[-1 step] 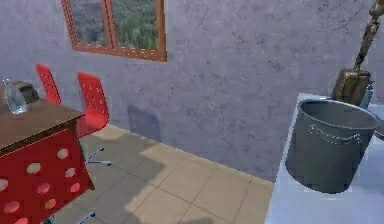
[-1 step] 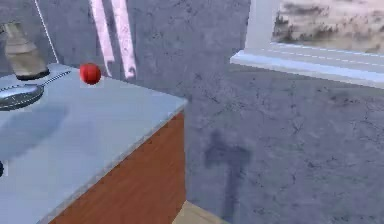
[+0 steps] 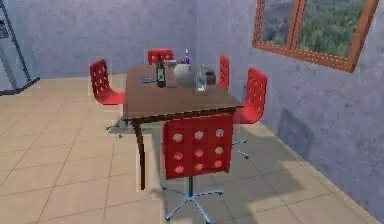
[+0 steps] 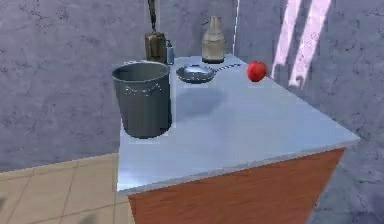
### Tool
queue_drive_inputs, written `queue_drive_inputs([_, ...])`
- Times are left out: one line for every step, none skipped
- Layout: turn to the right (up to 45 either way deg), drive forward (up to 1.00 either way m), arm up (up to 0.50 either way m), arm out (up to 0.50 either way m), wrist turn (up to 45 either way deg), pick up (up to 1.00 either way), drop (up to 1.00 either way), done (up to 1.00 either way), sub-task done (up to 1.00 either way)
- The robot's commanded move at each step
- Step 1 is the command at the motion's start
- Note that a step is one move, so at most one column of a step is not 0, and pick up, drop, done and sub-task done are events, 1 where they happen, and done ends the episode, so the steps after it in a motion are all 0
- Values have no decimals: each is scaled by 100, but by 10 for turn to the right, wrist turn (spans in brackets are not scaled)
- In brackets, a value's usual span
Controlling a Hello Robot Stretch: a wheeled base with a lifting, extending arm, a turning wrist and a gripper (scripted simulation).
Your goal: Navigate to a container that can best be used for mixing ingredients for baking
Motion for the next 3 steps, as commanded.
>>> queue_drive_inputs([-450, 0, 0, 0, 0, 0, 0, 0, 0])
queue_drive_inputs([-450, 0, 0, 0, 0, 0, 0, 0, 0])
queue_drive_inputs([0, 10, 0, 0, 0, 0, 0, 0, 0])
